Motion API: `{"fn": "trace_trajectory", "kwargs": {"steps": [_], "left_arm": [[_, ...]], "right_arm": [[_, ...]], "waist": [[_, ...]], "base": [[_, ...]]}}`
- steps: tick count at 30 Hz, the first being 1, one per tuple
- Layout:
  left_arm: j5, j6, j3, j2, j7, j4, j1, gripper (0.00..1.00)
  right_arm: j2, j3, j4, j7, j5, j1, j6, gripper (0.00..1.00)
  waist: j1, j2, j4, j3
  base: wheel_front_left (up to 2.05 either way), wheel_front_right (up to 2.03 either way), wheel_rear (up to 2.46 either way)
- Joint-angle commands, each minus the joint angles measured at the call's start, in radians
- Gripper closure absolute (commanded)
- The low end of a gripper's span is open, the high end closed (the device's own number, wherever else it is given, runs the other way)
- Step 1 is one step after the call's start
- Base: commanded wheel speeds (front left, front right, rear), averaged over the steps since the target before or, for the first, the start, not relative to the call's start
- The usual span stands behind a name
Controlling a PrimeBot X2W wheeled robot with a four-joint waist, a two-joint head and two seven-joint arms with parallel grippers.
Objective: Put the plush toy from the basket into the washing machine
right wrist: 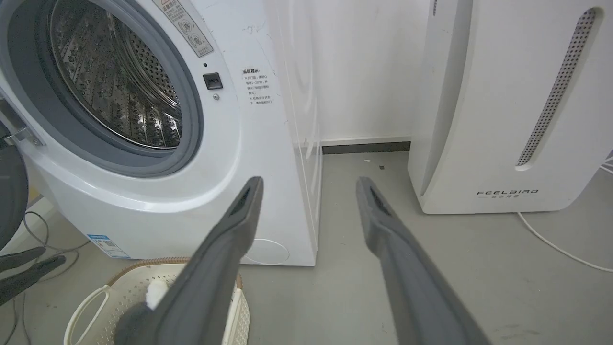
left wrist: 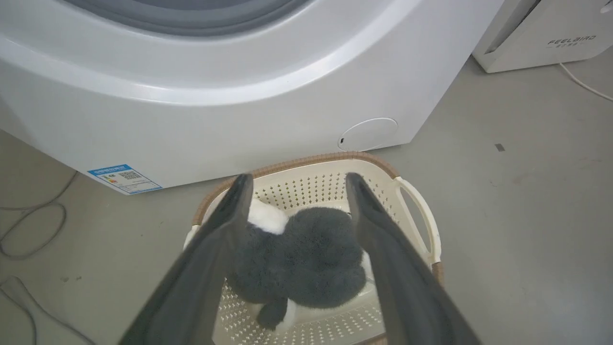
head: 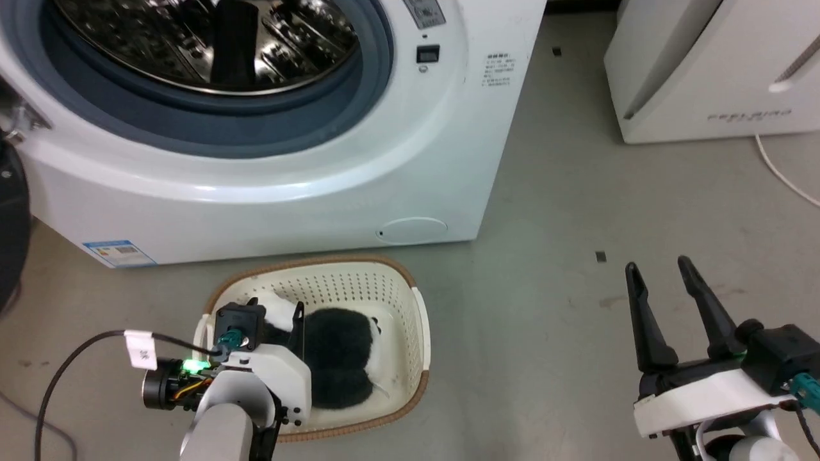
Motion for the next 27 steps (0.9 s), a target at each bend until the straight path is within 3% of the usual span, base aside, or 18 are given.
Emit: {"fn": "trace_trajectory", "kwargs": {"steps": [1,27], "left_arm": [[-0.007,-0.004,-0.004,0.009,0.003,0.025,-0.028,0.00],[-0.032,-0.042,-0.080,0.064,0.190,0.297,-0.290,0.00]], "right_arm": [[0.000,0.002,-0.008,-0.009,0.014,-0.021,0.000,0.00],[0.000,0.019,-0.063,-0.063,0.099,-0.119,-0.001,0.00]], "waist": [[-0.0001,0.0000,-0.008,0.022],[-0.0001,0.0000,-0.061,0.319]], "base": [[0.00,0.00,0.00],[0.00,0.00,0.00]]}}
